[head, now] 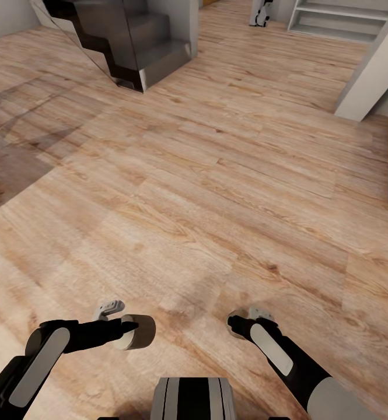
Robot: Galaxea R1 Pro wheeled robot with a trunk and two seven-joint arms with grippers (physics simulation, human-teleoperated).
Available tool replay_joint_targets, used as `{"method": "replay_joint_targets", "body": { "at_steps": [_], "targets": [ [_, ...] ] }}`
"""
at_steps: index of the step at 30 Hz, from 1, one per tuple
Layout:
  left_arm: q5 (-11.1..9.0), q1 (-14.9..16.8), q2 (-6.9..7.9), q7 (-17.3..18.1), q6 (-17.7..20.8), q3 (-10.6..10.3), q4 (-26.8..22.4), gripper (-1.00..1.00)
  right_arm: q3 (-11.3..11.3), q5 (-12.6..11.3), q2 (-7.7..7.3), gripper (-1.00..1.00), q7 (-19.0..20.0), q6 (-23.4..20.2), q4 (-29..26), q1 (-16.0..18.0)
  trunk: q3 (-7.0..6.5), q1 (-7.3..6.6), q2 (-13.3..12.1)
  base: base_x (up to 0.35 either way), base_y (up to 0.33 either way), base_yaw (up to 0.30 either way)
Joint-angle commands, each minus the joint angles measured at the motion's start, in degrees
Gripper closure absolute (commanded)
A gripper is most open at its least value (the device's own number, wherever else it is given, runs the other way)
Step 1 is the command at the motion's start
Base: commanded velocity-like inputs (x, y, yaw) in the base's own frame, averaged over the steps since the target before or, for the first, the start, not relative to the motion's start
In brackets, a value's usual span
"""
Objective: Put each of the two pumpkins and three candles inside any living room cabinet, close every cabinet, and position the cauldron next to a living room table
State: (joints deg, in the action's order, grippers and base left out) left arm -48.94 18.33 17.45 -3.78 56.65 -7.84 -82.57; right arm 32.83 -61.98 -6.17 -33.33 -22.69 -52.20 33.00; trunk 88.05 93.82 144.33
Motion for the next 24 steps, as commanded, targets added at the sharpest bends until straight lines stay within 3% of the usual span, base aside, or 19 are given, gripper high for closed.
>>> {"method": "replay_joint_targets", "body": {
  "at_steps": [1, 22, 23, 24],
  "targets": [
    [-0.45, 0.02, 0.04, -0.35, 0.13, -0.07, -0.05, 1.0, 0.22, -0.33, -0.07, -1.0, -0.42, -0.08, -0.1, 0.05, 0.04, -0.01, 0.02, 0.001, 0.0, 0.0],
    [-0.54, 0.04, 0.04, -0.35, 0.13, -0.07, -0.05, 1.0, 0.22, -0.33, -0.07, -1.0, -0.42, -0.08, -0.1, 0.05, 0.04, -0.01, 0.02, 0.01, 0.0, 0.0],
    [-0.54, 0.04, 0.04, -0.34, 0.13, -0.07, -0.05, 1.0, 0.22, -0.33, -0.07, 1.0, -0.42, -0.08, -0.1, 0.05, 0.04, -0.01, 0.02, 0.0, 0.0, 0.0],
    [-0.54, 0.04, 0.04, -0.32, 0.13, -0.07, -0.05, 1.0, 0.22, -0.33, -0.07, 1.0, -0.42, -0.08, -0.1, 0.05, 0.04, -0.01, 0.02, 0.0, 0.0, 0.0]
  ]
}}
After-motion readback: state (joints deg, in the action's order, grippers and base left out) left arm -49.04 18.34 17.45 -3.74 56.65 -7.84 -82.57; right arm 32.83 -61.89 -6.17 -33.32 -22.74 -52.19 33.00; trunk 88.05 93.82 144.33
